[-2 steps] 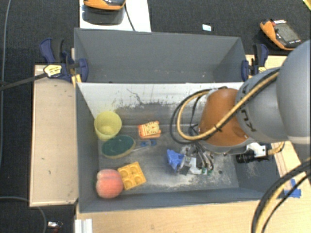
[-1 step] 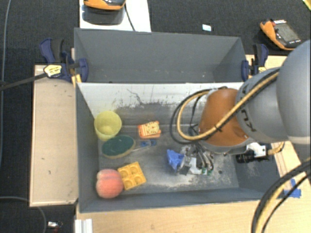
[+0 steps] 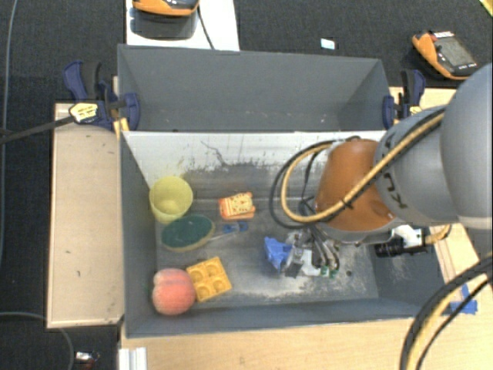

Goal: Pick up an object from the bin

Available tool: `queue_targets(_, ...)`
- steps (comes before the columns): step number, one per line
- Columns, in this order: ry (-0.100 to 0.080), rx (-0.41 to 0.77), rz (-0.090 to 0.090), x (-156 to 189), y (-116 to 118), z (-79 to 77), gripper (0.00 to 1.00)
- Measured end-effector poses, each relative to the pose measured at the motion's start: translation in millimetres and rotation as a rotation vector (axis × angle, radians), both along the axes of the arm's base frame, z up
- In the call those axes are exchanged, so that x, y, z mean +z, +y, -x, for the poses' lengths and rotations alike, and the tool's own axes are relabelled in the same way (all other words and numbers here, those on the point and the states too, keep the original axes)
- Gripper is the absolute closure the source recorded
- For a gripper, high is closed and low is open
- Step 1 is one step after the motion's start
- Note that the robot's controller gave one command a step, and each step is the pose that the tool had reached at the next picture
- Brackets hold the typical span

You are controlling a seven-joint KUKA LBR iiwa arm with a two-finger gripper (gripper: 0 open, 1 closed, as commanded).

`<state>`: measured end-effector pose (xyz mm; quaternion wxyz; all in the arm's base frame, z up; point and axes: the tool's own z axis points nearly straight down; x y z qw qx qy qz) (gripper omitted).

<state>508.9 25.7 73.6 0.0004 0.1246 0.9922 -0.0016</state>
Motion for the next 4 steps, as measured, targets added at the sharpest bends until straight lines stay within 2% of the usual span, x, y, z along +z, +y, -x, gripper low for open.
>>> queue_targets(1, -0.005, 0.077, 0.000, 5.1, -10.0, 7.4, 1.00)
queue_targets(2, 0.003, 0.069, -0.001, 63.8, 1.4, 4.6, 1.00)
queue_targets(3, 0.004, 0.042, -0.001, 101.3, -7.0, 6.9, 1.00)
queue_targets(4, 0.000, 0.224, -0.001, 139.0, 18.2, -1.0, 1.00)
